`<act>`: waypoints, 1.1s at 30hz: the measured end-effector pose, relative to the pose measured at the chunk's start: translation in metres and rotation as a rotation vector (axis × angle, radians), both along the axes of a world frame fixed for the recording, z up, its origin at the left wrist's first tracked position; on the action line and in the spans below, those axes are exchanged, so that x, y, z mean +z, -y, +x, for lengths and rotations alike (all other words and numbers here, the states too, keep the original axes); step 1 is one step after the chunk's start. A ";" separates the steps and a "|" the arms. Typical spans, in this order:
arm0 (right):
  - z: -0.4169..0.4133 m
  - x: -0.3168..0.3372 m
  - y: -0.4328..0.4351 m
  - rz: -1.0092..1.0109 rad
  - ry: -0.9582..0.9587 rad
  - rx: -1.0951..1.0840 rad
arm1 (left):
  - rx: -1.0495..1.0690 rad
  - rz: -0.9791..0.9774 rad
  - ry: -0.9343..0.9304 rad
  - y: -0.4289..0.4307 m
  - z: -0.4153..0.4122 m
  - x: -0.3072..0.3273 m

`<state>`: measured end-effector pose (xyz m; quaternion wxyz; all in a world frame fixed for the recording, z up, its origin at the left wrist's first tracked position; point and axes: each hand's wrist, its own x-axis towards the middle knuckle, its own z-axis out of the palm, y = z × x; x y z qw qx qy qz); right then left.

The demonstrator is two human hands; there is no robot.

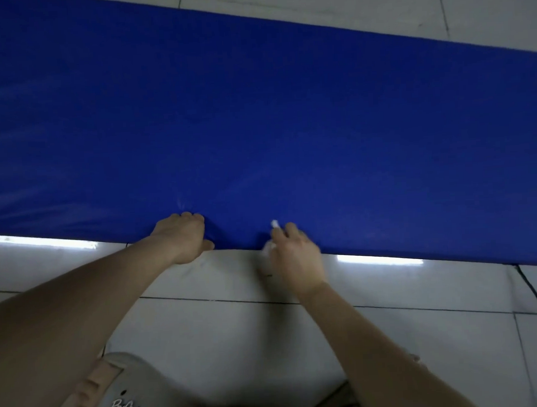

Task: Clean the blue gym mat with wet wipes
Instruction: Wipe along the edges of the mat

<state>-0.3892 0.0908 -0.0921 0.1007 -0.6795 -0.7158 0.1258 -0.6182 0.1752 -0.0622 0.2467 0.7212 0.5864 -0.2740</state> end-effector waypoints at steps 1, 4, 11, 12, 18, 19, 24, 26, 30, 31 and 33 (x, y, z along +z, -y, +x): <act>0.024 -0.002 0.006 -0.005 0.013 -0.053 | 0.004 0.000 0.000 0.001 -0.001 0.000; 0.087 -0.003 0.020 -0.048 0.082 -0.245 | 0.005 0.005 0.001 0.002 0.000 -0.002; 0.038 -0.003 0.008 -0.113 -0.032 -0.361 | -0.013 -0.004 -0.018 -0.002 0.000 -0.004; 0.019 -0.003 0.005 -0.114 -0.067 -0.329 | -0.015 -0.003 -0.020 -0.001 0.000 -0.004; -0.090 0.001 -0.017 -0.172 -0.167 0.126 | -0.002 0.021 -0.031 -0.003 0.002 -0.004; -0.098 0.002 -0.019 -0.174 -0.146 0.202 | 0.005 0.028 -0.023 -0.002 0.002 -0.004; -0.061 -0.002 -0.022 -0.124 -0.021 0.232 | -0.003 0.055 0.009 0.001 -0.002 -0.005; -0.030 0.002 -0.016 -0.069 -0.049 0.126 | -0.004 0.055 0.028 0.003 -0.004 -0.007; 0.028 0.006 -0.002 -0.041 -0.008 -0.023 | 0.021 0.053 0.057 0.004 -0.005 -0.008; 0.043 0.007 0.000 -0.060 0.006 -0.061 | 0.026 0.051 0.064 0.004 -0.005 -0.008; 0.073 0.008 0.005 -0.117 0.045 -0.154 | 0.029 0.054 0.078 0.004 -0.004 -0.007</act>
